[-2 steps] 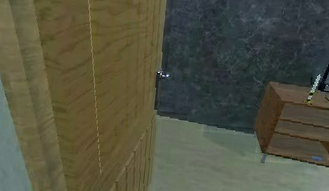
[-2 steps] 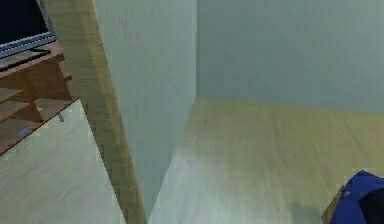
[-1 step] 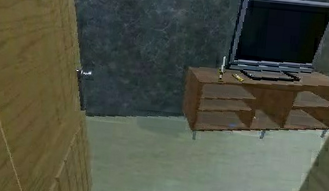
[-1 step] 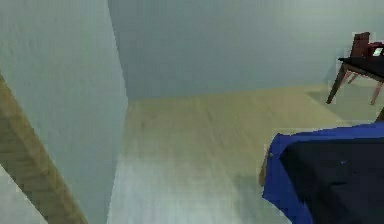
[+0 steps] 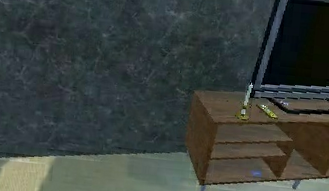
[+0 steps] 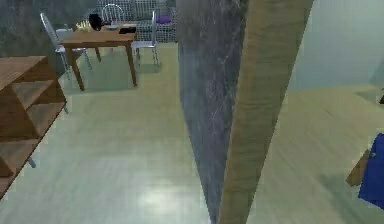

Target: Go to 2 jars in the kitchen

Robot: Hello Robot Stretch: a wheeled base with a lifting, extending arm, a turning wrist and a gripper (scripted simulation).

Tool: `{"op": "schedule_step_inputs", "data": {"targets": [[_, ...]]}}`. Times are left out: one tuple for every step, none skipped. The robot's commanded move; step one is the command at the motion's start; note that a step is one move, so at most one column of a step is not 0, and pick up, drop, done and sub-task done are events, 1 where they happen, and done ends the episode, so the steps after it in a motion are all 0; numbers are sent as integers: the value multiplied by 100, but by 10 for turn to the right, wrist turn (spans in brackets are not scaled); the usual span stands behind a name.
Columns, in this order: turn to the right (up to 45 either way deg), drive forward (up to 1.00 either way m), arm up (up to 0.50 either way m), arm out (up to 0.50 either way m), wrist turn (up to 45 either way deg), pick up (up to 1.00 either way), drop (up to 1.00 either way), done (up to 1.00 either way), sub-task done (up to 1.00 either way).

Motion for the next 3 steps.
{"op": "schedule_step_inputs", "data": {"targets": [[450, 0, 0, 0, 0, 0, 0, 0, 0], [360, 0, 0, 0, 0, 0, 0, 0, 0], [0, 100, 0, 0, 0, 0, 0, 0, 0]]}}
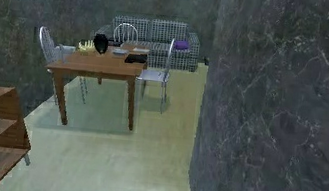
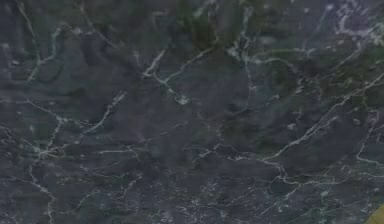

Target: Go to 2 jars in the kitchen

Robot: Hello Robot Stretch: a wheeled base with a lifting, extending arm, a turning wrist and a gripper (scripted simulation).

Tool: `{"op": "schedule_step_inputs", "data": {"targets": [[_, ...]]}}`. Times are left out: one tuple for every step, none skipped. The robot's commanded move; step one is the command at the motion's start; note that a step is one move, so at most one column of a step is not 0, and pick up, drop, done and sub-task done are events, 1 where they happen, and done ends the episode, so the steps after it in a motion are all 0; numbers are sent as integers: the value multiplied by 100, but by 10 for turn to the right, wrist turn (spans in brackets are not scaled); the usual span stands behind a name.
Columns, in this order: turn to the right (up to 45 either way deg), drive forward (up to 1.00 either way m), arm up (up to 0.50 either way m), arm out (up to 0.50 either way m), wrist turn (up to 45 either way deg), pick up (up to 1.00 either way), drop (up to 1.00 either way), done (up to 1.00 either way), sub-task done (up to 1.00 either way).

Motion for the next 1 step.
{"op": "schedule_step_inputs", "data": {"targets": [[30, 0, 0, 0, 0, 0, 0, 0, 0]]}}
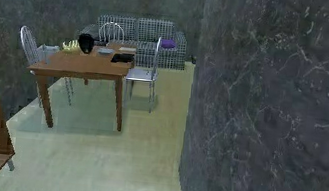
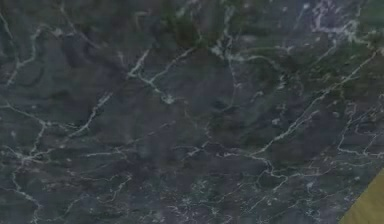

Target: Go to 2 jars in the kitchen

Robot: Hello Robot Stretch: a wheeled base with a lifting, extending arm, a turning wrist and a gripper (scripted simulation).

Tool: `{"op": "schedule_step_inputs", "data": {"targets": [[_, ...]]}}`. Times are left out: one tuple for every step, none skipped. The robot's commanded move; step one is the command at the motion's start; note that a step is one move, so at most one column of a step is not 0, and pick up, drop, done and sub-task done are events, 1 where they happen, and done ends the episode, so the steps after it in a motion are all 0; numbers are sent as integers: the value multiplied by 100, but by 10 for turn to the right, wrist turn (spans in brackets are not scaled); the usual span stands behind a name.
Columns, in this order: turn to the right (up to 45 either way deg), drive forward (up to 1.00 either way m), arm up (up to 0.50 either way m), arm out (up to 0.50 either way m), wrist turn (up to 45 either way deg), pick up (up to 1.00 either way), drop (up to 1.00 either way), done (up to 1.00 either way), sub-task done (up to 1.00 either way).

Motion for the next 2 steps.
{"op": "schedule_step_inputs", "data": {"targets": [[0, 100, 0, 0, 0, 0, 0, 0, 0], [0, 55, 0, 0, 0, 0, 0, 0, 0]]}}
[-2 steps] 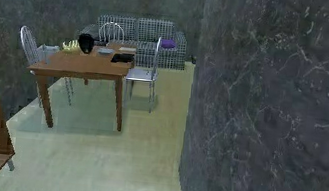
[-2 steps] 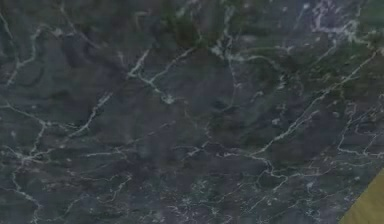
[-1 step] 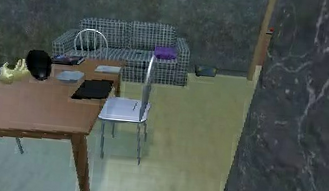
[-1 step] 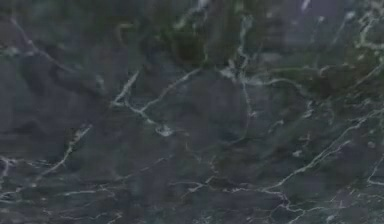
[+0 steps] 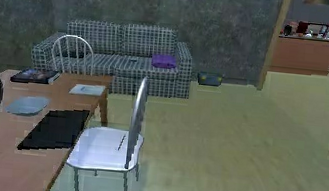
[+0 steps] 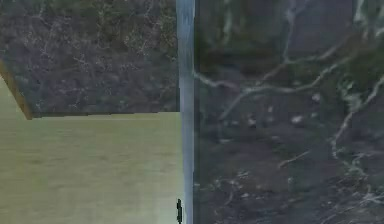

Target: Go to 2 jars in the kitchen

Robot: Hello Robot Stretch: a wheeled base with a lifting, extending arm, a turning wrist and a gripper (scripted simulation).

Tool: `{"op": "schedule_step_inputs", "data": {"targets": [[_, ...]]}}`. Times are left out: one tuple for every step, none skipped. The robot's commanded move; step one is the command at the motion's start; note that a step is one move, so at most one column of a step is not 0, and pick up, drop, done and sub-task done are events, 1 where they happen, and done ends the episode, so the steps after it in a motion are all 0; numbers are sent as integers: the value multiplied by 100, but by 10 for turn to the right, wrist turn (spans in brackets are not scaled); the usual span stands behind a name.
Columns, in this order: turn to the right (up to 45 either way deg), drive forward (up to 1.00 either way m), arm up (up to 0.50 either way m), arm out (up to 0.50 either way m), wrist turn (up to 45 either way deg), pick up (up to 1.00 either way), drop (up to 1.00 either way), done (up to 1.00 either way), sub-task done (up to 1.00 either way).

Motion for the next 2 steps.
{"op": "schedule_step_inputs", "data": {"targets": [[300, 0, 0, 0, 0, 0, 0, 0, 0], [0, 100, 0, 0, 0, 0, 0, 0, 0]]}}
